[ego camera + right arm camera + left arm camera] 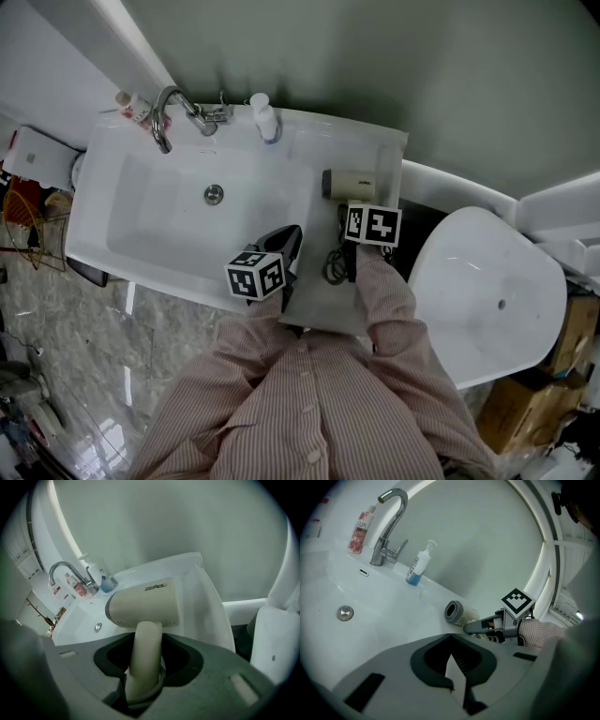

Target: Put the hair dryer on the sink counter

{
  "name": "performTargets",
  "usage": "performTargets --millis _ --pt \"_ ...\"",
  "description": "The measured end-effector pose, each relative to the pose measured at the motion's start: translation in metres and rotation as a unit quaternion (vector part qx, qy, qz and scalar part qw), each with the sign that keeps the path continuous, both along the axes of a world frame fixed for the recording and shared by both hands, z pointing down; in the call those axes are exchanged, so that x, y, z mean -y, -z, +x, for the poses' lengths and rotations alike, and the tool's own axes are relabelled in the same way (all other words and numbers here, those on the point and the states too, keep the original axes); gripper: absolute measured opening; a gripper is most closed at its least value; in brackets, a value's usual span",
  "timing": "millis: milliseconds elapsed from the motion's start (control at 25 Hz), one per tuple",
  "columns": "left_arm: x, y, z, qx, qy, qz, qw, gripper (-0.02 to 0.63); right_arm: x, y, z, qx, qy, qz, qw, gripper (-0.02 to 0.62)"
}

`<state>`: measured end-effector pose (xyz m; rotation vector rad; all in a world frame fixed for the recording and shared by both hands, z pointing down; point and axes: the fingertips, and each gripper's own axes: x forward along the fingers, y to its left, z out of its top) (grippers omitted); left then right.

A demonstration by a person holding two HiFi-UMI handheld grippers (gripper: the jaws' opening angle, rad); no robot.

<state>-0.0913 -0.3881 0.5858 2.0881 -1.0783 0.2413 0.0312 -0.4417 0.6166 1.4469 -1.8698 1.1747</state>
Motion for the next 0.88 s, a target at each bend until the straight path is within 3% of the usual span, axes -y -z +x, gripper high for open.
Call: performTargets --millis 600,760,880 --pt "-0.003 0.006 -0.001 -0.005 0.004 0.009 0.9999 -0.002 -0.003 0.005 0.002 -0.007 0.003 0.017 1.0 0.195" --pt "-0.004 0.01 -0.001 -0.01 0.001 0.017 0.9998 -0.003 -0.006 0.016 0.003 0.0 0.001 0.044 0.999 0.195" --pt "-0.005 0.013 -0.002 -0.011 -0.003 0.022 0.9997 -0.002 -0.009 0.027 0.008 -0.023 0.004 0.073 0.997 0.193"
